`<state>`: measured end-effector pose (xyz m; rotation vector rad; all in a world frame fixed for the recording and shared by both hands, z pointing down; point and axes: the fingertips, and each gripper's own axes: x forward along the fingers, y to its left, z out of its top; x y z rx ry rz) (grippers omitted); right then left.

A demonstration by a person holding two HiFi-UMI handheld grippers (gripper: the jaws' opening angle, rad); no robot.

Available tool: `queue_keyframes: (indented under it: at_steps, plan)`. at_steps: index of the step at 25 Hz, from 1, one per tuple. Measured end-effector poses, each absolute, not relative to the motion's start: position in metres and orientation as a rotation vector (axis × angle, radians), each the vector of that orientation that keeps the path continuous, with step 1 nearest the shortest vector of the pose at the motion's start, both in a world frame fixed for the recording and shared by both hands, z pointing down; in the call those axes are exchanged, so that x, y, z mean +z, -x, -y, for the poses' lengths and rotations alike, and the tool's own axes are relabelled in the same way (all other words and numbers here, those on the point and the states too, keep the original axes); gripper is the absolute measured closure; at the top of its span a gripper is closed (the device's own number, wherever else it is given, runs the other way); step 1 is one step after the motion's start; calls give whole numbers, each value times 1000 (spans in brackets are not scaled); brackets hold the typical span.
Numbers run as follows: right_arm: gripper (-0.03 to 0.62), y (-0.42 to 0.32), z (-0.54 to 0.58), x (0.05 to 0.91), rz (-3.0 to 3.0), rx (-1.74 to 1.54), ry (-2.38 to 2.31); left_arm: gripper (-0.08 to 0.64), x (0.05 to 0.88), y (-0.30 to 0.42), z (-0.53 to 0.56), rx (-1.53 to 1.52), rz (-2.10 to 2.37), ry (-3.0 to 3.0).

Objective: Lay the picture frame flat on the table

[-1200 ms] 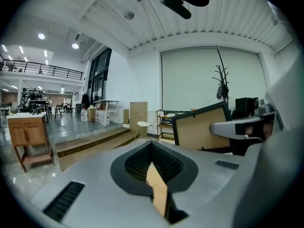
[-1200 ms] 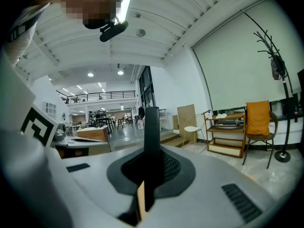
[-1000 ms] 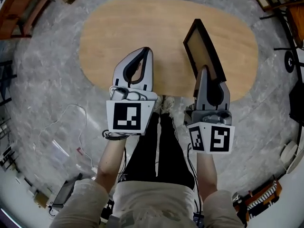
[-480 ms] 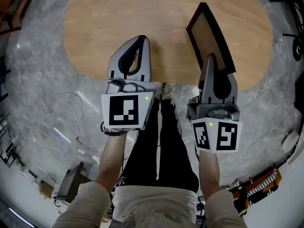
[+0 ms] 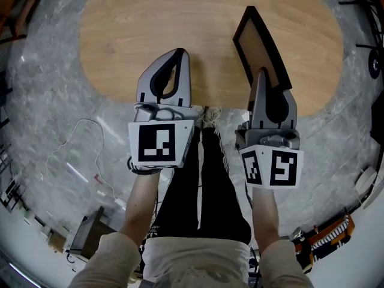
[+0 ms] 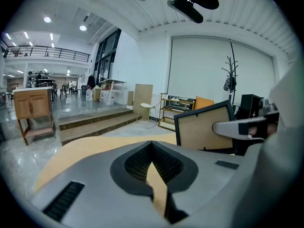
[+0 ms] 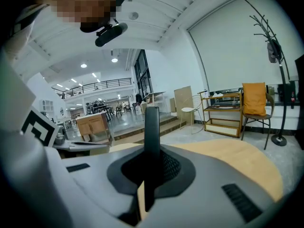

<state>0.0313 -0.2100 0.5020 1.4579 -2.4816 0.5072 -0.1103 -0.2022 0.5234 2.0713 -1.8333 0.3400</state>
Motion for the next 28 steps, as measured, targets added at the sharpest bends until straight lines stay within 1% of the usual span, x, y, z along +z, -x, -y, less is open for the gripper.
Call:
queue_keyframes:
  at_steps: [8,19,28]
  plan:
    - [575,-9,222,531,2416,300,-1259,551,529,117,193,343,1846,-2051]
    - [575,9,243,581,2096,-266,-894,551,534,137,177,360,1879,-2004]
    - [575,14,243,620,1857,-540,-635,551,542,141,160,442,1878,-2015]
